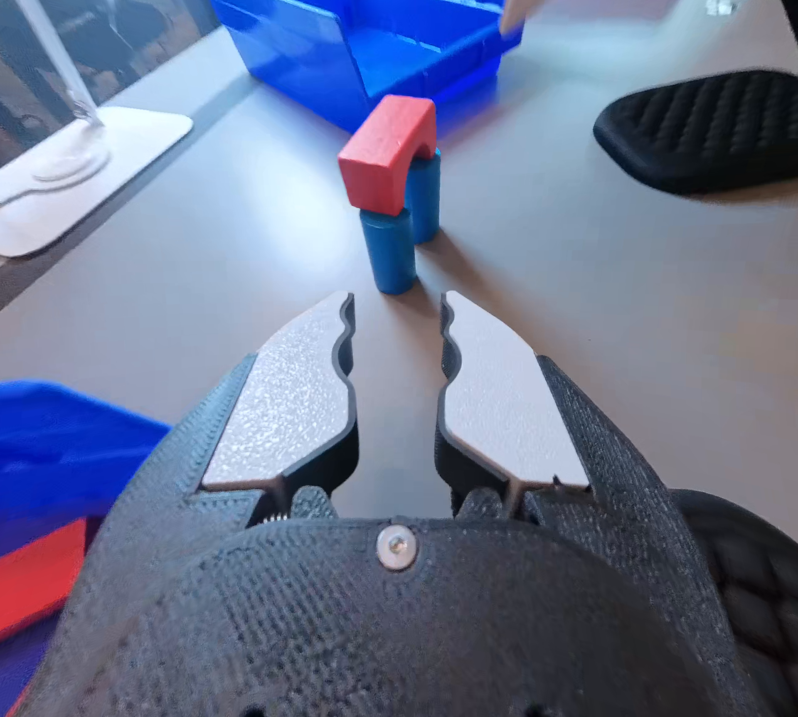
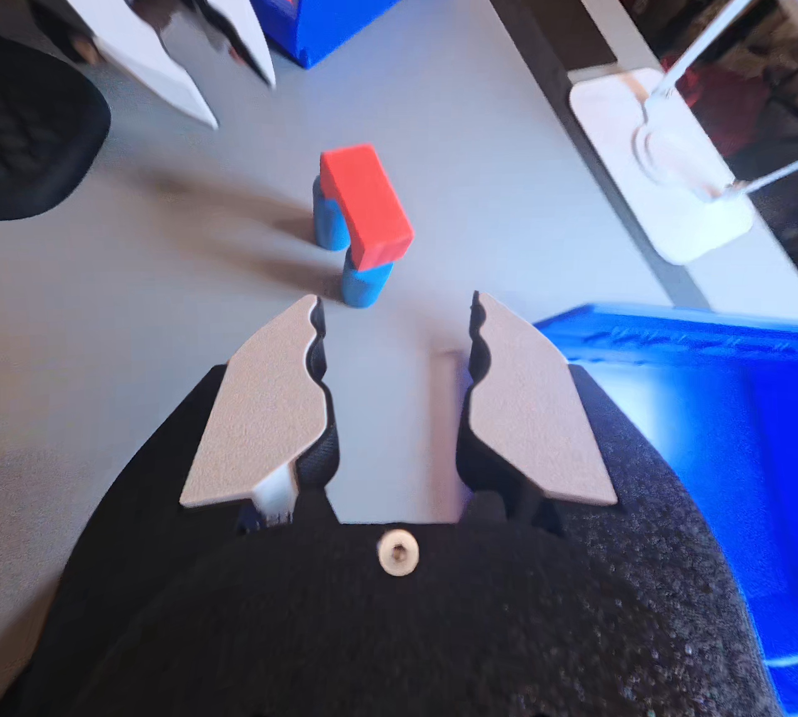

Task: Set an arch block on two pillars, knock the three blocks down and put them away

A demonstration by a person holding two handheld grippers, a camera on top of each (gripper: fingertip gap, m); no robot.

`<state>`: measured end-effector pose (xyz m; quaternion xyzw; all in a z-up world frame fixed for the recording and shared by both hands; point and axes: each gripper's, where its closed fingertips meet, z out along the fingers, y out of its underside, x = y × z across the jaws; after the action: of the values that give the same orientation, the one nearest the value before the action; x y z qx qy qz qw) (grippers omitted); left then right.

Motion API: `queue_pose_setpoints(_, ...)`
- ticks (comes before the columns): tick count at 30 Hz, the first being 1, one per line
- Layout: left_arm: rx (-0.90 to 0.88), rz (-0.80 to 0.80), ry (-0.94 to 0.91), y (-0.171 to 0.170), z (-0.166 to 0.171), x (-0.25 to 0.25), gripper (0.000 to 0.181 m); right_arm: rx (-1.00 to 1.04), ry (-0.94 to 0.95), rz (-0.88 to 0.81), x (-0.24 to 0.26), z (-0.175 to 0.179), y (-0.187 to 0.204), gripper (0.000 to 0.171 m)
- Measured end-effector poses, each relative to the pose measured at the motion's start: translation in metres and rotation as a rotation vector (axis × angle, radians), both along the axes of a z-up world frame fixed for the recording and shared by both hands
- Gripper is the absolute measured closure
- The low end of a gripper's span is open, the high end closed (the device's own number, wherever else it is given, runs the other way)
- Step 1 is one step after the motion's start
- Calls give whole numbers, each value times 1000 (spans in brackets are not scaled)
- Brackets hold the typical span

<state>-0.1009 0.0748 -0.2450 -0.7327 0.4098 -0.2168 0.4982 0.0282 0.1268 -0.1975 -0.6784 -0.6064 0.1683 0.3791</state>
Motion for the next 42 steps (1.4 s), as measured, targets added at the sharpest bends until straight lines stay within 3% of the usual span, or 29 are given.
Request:
queue_pose_setpoints(7,28,93,-92,-6,13,-22,139,-108,74,-126,16,-70,-15,105)
queue_pose_setpoints(16,24,94,-41,-6,-2,-18,140,-221,144,-138,-27,-79,-4,105)
queue_pose_setpoints(18,32,103,-46,-4,-1,-21,140,-285,166,-72,-50,-82,-30,108)
queue_pose_setpoints(23,28,129,-96,1,6,-30,142,-164,69,229,-82,-84,-104,118)
queue_pose_setpoints(26,35,139,-120,2,12,-33,142,-199,88,299,-93,-78,-124,122)
queue_pose_setpoints(30,62,150,-116,3,17,-35,144,-161,104,250,-108,-67,-105,124)
queue_pose_setpoints(33,69,154,-117,4,19,-37,144,-141,111,126,-119,-63,-71,127)
queue_pose_setpoints(36,78,153,-101,4,19,-40,145,-95,122,-107,-107,-61,-14,131)
queue_pose_setpoints(39,89,118,-61,1,18,-41,147,-157,247,-170,-91,-43,2,132)
queue_pose_setpoints(42,69,28,-10,-8,17,-41,148,-105,245,-216,-72,-38,15,132)
